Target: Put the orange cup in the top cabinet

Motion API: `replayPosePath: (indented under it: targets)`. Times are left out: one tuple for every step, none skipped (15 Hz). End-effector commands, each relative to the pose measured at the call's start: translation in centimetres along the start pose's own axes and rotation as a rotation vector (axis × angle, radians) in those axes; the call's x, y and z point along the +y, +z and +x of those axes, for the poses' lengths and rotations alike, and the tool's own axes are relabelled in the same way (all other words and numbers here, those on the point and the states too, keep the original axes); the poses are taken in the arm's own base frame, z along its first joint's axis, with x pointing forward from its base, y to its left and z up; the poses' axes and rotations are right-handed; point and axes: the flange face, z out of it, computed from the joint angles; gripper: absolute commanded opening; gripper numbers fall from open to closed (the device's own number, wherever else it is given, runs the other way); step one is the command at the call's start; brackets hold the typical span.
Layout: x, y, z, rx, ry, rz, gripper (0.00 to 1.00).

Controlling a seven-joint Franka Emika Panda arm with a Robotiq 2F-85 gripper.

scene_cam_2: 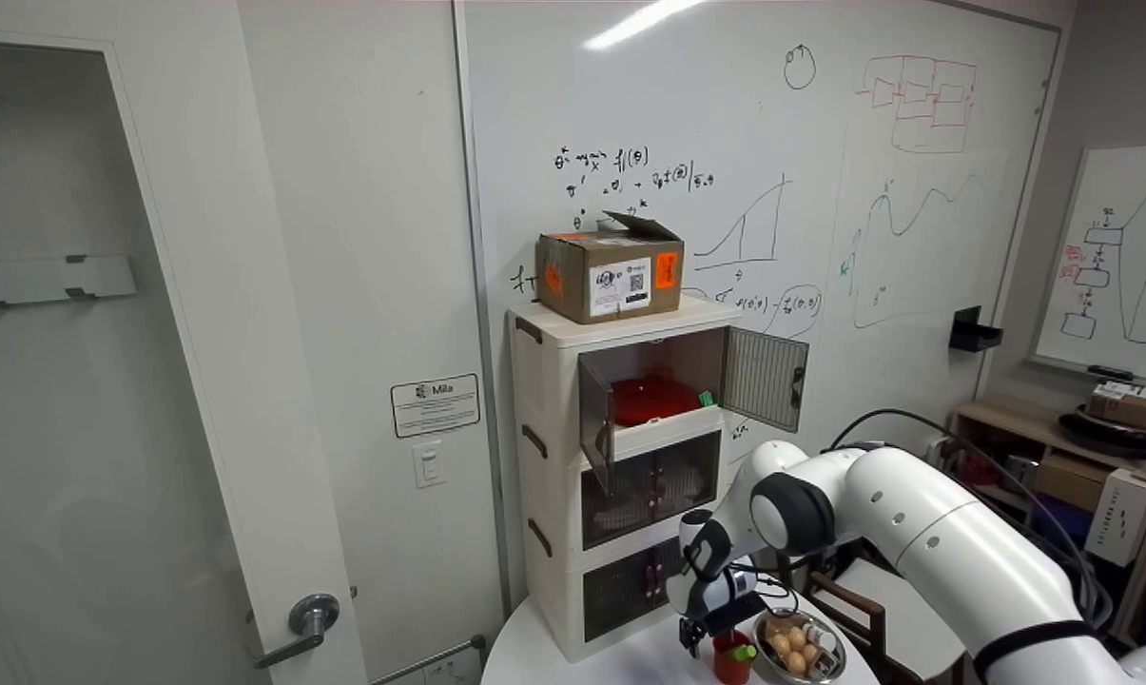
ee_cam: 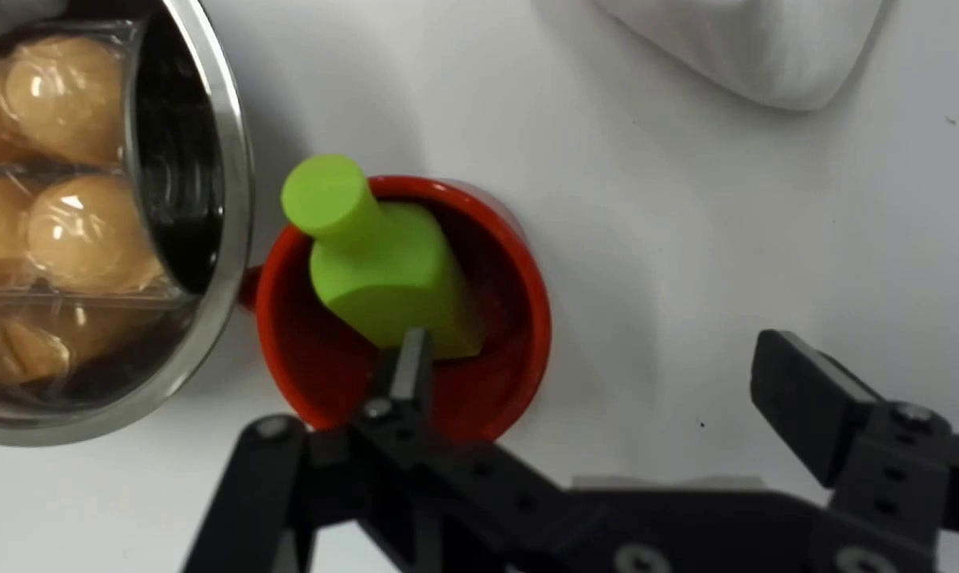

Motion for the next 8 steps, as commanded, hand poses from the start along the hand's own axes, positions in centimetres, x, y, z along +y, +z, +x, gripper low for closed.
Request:
replayPosePath:
  targets:
    - [0.5, 1.2, 1.4, -0.013, -0.022, 0.005, 1.00]
    - [0.8, 1.3, 1.6, -0.017, -0.027, 0.007, 1.00]
    - [0.8, 1.5, 1.8, -0.019, -0.035, 0.009, 1.00]
    - [0.6, 1.7, 1.9, -0.021, -0.048, 0.006, 0.99]
    - [0.4, 2.0, 1.9, -0.026, -0.063, 0.003, 0.74]
    - [0.2, 2.3, 1.9, -0.030, -0.076, 0.001, 0.74]
    - [0.0, 2.7, 1.9, -0.039, -0.090, 0.002, 0.69]
    - [-0.1, 3.0, 1.8, -0.046, -0.101, 0.003, 0.61]
